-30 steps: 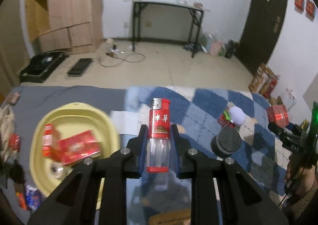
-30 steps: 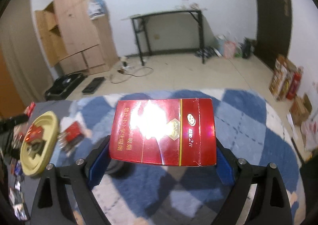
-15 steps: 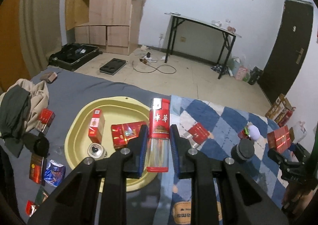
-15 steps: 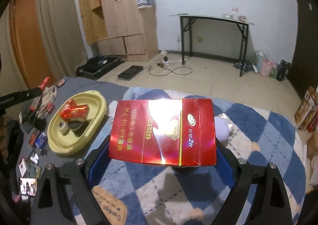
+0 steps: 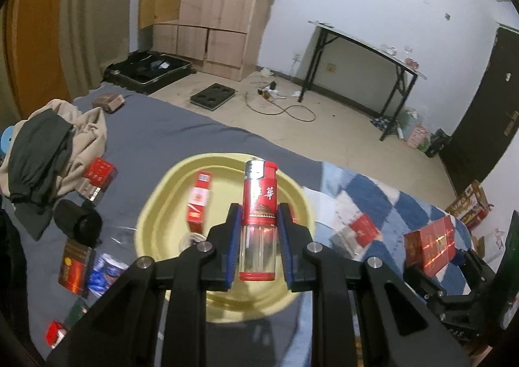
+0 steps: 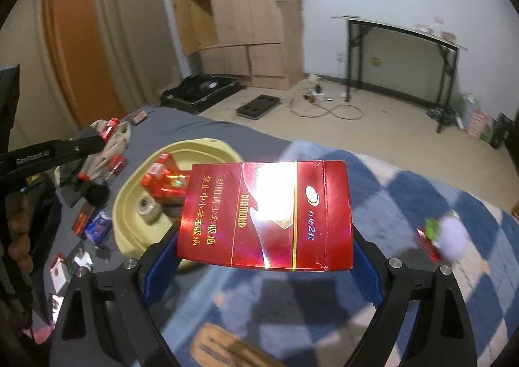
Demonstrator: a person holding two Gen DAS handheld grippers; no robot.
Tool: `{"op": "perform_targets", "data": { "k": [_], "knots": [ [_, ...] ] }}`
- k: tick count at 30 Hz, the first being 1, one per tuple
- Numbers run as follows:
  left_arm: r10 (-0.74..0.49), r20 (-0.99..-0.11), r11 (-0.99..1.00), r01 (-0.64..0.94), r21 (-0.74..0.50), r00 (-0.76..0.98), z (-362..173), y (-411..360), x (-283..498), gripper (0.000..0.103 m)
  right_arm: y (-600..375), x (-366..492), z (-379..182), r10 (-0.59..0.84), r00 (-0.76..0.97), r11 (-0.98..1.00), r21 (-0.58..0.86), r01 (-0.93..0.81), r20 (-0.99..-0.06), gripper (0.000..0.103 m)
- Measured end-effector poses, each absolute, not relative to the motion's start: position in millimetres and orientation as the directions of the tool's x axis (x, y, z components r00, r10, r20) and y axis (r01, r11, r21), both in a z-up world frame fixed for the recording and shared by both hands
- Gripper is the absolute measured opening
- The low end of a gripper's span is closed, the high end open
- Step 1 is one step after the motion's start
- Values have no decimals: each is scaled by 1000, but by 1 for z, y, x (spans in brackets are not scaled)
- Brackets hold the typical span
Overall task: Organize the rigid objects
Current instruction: 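Carry lighter and pack over the tray and open both grippers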
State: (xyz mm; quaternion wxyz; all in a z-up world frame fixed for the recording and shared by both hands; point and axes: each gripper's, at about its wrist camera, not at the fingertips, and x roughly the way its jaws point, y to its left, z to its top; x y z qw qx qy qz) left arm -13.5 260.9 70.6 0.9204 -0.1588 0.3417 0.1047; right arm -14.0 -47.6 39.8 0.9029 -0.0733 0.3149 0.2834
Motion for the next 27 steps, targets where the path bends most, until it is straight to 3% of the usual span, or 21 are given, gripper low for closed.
{"op": "perform_targets", "data": {
  "k": [8,16,27],
  "knots": [
    [96,-758,873,-420,-247,645,20,343,-16,24,35,6,22,520,553,743,25,-669,-651,92],
    [-6,-833,862,-419,-284,553,-32,341,8,24,56,44,-28,489,466,740,69,-669,-737,92],
    [-43,-857,865,-410,-289,514,-63,328,47,24,112,86,-44,447,466,722,0,-692,-764,91]
  ]
}}
